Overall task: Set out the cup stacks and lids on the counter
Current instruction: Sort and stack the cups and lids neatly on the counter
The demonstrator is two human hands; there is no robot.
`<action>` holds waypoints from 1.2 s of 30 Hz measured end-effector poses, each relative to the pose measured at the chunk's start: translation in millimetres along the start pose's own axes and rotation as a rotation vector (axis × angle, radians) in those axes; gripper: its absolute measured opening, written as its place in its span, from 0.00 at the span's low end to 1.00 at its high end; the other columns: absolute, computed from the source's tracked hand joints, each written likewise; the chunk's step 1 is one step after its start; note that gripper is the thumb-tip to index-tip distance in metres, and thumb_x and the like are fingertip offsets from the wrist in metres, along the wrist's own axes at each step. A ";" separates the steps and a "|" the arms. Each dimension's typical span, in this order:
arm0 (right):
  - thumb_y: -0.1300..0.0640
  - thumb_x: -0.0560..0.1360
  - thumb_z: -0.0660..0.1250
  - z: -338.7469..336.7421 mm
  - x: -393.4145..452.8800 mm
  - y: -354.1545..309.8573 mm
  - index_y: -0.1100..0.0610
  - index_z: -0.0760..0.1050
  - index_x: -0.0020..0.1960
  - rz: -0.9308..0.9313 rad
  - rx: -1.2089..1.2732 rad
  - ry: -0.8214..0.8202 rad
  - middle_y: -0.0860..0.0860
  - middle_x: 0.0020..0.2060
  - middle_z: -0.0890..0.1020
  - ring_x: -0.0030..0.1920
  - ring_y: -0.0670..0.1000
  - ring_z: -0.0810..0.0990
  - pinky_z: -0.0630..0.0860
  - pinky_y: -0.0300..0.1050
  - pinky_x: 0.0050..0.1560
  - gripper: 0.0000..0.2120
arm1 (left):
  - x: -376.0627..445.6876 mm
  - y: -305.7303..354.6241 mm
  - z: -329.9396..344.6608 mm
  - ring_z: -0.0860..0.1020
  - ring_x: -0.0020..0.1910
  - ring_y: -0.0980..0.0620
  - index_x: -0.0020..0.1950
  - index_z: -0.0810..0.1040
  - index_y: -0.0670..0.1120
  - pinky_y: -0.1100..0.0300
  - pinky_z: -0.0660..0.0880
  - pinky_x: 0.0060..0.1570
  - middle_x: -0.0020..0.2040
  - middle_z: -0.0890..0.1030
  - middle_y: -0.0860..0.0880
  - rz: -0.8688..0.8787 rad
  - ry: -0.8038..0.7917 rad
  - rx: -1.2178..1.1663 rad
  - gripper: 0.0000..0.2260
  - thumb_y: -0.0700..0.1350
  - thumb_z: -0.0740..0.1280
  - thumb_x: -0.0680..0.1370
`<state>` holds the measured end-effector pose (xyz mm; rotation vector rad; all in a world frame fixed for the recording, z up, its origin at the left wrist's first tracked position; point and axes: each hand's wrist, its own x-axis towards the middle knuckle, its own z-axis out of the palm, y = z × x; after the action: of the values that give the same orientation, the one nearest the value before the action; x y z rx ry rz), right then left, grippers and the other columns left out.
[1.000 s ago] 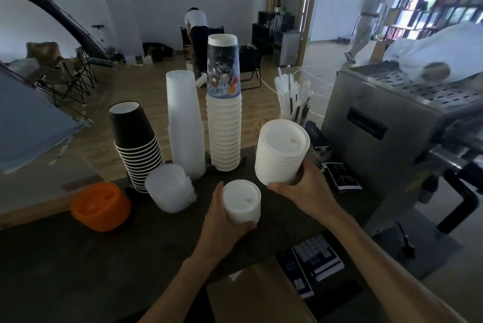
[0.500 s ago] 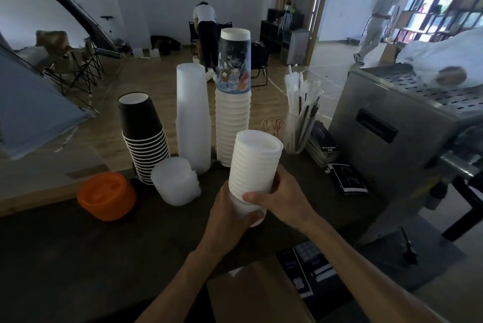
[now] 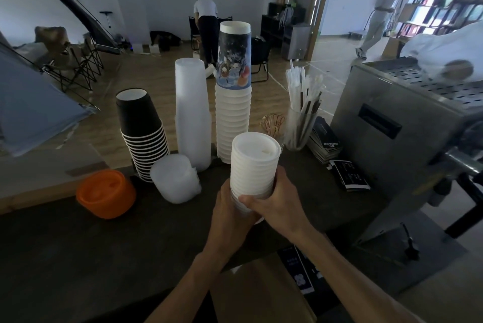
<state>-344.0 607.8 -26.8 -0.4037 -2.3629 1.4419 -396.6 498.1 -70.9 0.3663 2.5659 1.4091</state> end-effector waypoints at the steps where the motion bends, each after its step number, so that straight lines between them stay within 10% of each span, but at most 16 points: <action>1: 0.47 0.64 0.82 0.8 -1.4 0.4 0.48 0.61 0.73 -0.010 0.008 0.007 0.46 0.69 0.72 0.68 0.46 0.72 0.74 0.53 0.68 0.45 | -0.1 1.2 -0.1 0.66 0.73 0.51 0.78 0.57 0.48 0.60 0.62 0.69 0.75 0.66 0.48 -0.023 -0.027 0.003 0.43 0.54 0.77 0.70; 15: 0.35 0.56 0.77 12.7 -2.3 10.7 0.43 0.57 0.73 -0.019 0.112 0.021 0.44 0.69 0.71 0.69 0.46 0.71 0.75 0.56 0.67 0.51 | -8.9 1.8 -9.6 0.68 0.72 0.54 0.77 0.59 0.52 0.62 0.64 0.67 0.73 0.69 0.52 0.113 0.046 -0.075 0.44 0.55 0.79 0.67; 26: 0.51 0.66 0.81 36.7 79.7 -18.3 0.49 0.58 0.75 -0.150 0.141 -0.149 0.38 0.62 0.72 0.65 0.41 0.72 0.72 0.31 0.56 0.46 | 49.0 8.0 -36.4 0.71 0.69 0.54 0.75 0.58 0.52 0.50 0.74 0.65 0.71 0.71 0.53 0.202 0.265 -0.101 0.38 0.56 0.74 0.71; 36: 0.51 0.66 0.81 44.6 92.6 -0.8 0.45 0.57 0.75 -0.120 0.153 -0.202 0.41 0.66 0.72 0.67 0.43 0.72 0.72 0.43 0.65 0.47 | 59.6 -3.2 -15.6 0.65 0.74 0.52 0.77 0.56 0.47 0.59 0.61 0.70 0.75 0.66 0.48 0.147 0.325 -0.068 0.41 0.53 0.75 0.71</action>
<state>-446.6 610.0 -32.0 -0.0783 -2.3605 1.6609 -458.0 502.1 -68.2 0.3469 2.7819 1.7312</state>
